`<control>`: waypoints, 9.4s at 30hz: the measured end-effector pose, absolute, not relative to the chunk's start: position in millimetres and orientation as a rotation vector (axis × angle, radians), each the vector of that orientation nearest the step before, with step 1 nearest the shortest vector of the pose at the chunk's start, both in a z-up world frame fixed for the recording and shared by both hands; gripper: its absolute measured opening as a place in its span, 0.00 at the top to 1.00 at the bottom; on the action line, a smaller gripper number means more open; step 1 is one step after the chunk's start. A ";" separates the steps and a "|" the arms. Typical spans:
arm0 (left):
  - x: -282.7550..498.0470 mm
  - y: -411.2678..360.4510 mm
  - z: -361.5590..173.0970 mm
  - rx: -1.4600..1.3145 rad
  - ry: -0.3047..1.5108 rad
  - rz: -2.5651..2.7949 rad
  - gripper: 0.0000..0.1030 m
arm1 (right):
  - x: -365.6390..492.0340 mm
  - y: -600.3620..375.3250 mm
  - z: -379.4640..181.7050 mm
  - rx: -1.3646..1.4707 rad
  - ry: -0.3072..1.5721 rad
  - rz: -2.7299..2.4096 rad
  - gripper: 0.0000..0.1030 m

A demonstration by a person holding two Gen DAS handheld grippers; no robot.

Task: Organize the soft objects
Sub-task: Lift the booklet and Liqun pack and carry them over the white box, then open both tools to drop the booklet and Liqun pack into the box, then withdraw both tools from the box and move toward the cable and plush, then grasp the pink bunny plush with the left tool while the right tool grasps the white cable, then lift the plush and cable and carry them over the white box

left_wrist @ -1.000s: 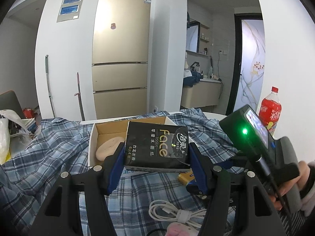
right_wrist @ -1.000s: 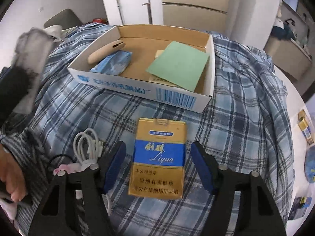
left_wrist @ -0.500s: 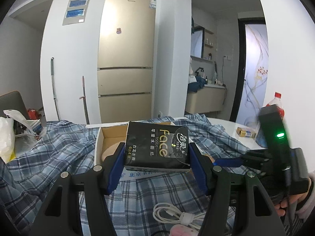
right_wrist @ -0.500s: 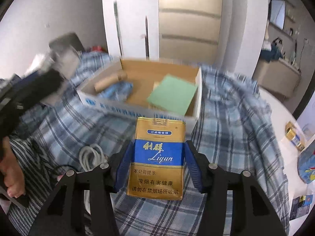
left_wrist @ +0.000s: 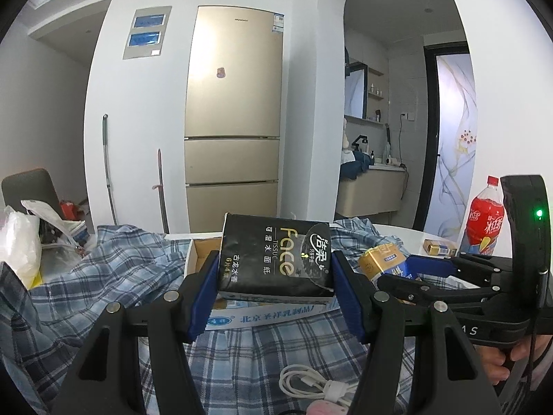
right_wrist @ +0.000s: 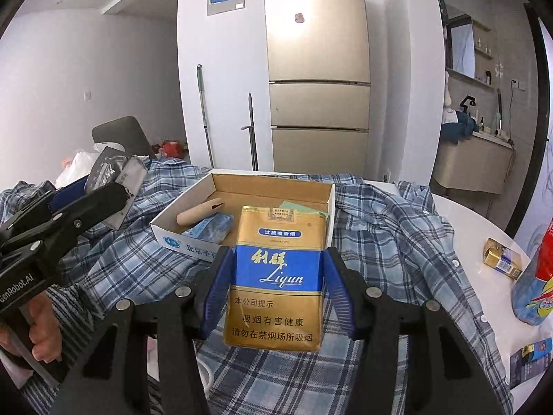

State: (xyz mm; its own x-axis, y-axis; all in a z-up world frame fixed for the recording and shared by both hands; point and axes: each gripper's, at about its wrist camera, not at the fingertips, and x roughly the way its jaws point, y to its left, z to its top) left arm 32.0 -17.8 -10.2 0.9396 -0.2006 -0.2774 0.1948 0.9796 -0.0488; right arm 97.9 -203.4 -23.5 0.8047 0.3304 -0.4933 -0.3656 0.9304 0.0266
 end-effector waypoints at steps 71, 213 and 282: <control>169.3 23.3 -4.5 -0.200 0.450 -0.057 0.37 | 241.0 -140.7 -40.1 0.110 0.790 0.322 0.32; 51.4 18.2 -56.5 -0.102 0.807 -0.296 0.15 | 94.6 -141.0 -91.1 -0.183 0.979 0.631 0.68; -59.4 -2.0 42.7 0.087 0.158 -0.096 0.65 | 4.4 -191.8 21.5 -0.101 0.246 0.283 0.81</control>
